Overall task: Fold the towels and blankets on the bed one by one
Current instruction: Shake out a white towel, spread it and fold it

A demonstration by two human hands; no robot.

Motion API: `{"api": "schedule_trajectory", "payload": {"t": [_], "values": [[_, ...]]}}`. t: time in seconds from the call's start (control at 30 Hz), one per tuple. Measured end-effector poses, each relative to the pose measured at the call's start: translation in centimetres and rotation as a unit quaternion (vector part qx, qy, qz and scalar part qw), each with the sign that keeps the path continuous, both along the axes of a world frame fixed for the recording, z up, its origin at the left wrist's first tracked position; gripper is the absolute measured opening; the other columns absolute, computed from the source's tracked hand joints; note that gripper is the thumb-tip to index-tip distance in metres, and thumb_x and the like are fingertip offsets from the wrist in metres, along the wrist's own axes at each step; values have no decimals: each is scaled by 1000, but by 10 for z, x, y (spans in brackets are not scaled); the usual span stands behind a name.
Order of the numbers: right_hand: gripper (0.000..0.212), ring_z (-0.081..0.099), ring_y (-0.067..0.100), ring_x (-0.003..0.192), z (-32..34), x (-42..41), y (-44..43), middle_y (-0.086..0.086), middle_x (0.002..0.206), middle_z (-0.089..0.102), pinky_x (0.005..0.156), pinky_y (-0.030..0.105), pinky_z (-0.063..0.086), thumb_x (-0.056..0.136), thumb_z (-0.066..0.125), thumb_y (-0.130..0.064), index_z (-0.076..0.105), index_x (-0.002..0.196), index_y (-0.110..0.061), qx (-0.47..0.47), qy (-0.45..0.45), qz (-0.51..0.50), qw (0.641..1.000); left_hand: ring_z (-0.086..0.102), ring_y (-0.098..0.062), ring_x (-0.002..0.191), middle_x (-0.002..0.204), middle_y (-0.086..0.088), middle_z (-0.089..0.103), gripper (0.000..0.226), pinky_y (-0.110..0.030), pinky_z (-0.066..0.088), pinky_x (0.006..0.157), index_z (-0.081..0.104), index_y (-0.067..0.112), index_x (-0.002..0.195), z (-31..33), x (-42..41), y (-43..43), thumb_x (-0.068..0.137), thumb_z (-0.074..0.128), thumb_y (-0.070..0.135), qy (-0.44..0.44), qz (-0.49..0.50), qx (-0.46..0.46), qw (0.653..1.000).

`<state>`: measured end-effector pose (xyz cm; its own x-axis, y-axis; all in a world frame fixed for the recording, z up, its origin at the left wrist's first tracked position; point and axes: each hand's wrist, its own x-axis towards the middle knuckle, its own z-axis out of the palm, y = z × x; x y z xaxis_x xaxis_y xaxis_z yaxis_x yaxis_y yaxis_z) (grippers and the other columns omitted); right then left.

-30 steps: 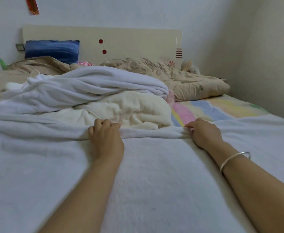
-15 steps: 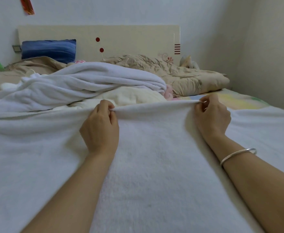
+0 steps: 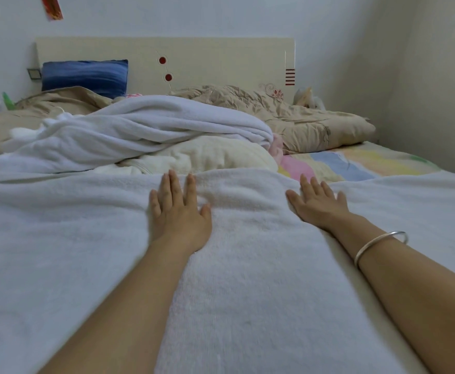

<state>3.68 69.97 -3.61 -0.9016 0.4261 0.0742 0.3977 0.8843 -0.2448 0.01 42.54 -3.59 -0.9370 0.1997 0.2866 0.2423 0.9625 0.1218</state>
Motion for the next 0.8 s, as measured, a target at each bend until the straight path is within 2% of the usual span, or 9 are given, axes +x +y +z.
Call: {"api": "schedule_trajectory", "payload": {"t": [0.1, 0.17, 0.23, 0.27, 0.33, 0.5, 0.6, 0.7, 0.8], "values": [[71, -1, 22, 149, -5, -3, 1, -1, 162, -2, 117, 54, 0, 94, 13, -64, -1, 154, -29, 13, 4, -2, 1000, -35, -22, 141, 154, -10, -36, 67, -48, -14, 118, -25, 22, 149, -9, -3, 0, 100, 11, 50, 10, -6, 14, 1000], [68, 12, 26, 148, -5, 3, -2, 5, 161, 13, 118, 52, 10, 96, 16, -56, 12, 154, -22, 37, 86, -14, 996, -29, -21, 144, 158, -9, -28, 65, -47, -10, 120, -16, 22, 152, -10, -3, -1, 101, 16, 47, 31, -22, 62, 997], [60, 26, 28, 143, 5, 21, -19, 11, 155, 30, 116, 47, 22, 98, 23, -45, 28, 150, -15, 60, 183, -11, 981, -6, -20, 150, 163, -8, -3, 55, -43, 7, 122, 22, 19, 154, -2, 8, -7, 100, 34, 29, 96, -53, 211, 971], [56, 30, 29, 141, 13, 34, -37, 11, 153, 35, 114, 44, 24, 100, 27, -41, 33, 148, -14, 63, 199, 8, 978, 11, -21, 149, 162, -6, 15, 47, -41, 19, 119, 46, 18, 142, 5, 18, -15, 96, 41, 15, 140, -46, 301, 942], [52, 30, 25, 141, 29, 61, -82, 7, 154, 35, 116, 41, 21, 102, 26, -43, 38, 147, -19, 66, 167, 83, 980, 37, -21, 136, 150, 0, 40, 38, -39, 37, 103, 64, 19, 114, 17, 44, -36, 85, 48, 1, 209, 11, 398, 893], [57, 4, 17, 149, 42, 118, -229, -3, 161, 16, 120, 44, -3, 100, 17, -55, 26, 151, -31, 44, 3, 248, 968, 58, -18, 109, 118, 7, 60, 30, -38, 47, 87, 64, 29, 90, 31, 114, -143, 83, 52, 2, 122, 29, 363, 923], [60, 6, 19, 148, 41, 138, -329, 1, 160, 17, 120, 45, -3, 99, 20, -56, 26, 150, -24, 23, -33, 303, 952, 59, -15, 103, 108, 8, 63, 29, -34, 48, 84, 65, 33, 88, 40, 149, -252, 87, 51, 7, 37, 81, 351, 932], [64, 6, 23, 148, 42, 148, -443, 4, 161, 12, 120, 44, 1, 99, 20, -57, 20, 152, -20, 7, -35, 337, 941, 62, -17, 101, 108, 7, 64, 27, -32, 48, 83, 66, 32, 90, 40, 194, -397, 88, 53, 8, 17, 167, 304, 938], [85, 6, 26, 148, 44, 161, -560, 5, 160, 11, 119, 45, 2, 85, 2, -73, 21, 151, -24, -7, -36, 396, 918, 63, -18, 94, 105, 7, 66, 31, -33, 50, 81, 62, 34, 86, 30, 246, -536, 86, 55, 4, 30, 251, 259, 932]]}}
